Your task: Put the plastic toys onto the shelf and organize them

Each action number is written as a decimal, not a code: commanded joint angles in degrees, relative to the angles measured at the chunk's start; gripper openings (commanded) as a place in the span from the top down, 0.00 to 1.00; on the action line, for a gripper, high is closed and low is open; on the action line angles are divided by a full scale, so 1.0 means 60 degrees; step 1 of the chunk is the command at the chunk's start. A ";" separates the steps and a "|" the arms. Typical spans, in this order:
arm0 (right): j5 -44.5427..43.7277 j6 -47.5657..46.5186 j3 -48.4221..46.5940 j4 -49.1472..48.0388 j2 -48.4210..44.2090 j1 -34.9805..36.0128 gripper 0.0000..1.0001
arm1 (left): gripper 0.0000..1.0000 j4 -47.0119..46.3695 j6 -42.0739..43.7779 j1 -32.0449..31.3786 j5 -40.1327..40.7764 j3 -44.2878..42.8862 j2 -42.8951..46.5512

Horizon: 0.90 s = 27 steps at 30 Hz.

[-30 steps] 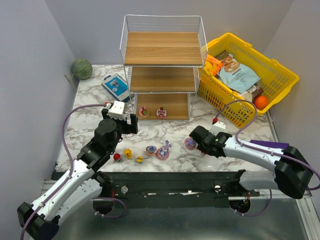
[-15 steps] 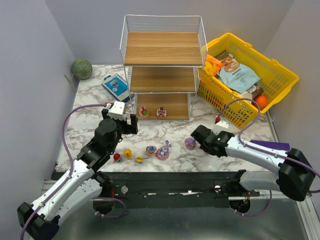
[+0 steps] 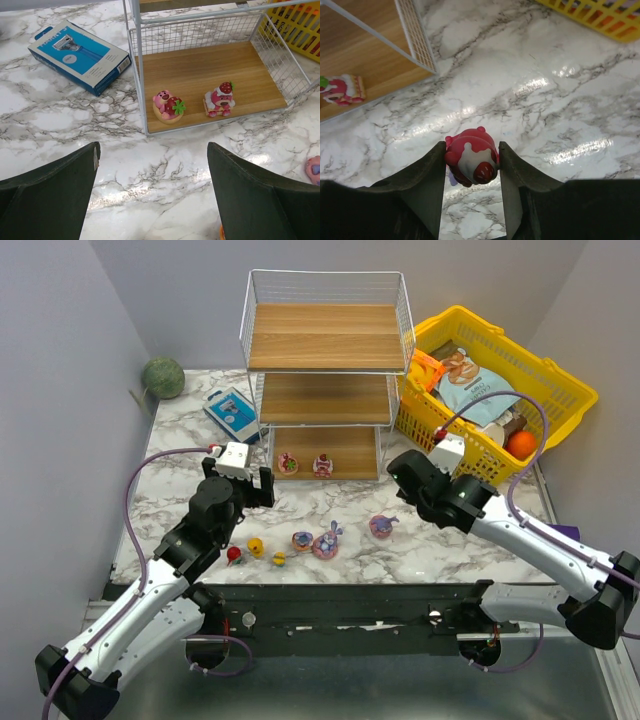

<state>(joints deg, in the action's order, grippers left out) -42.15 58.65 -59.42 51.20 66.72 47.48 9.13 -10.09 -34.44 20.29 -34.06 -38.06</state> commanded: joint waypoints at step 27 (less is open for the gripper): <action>0.3393 -0.7402 0.0162 -0.8006 0.3909 -0.0033 0.79 | 0.04 -0.0276 -0.0121 0.0232 0.0089 -0.0021 0.0118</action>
<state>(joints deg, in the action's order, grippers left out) -21.52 17.65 -58.43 8.16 87.39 47.24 8.99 -10.57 -33.36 20.34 -34.06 -38.04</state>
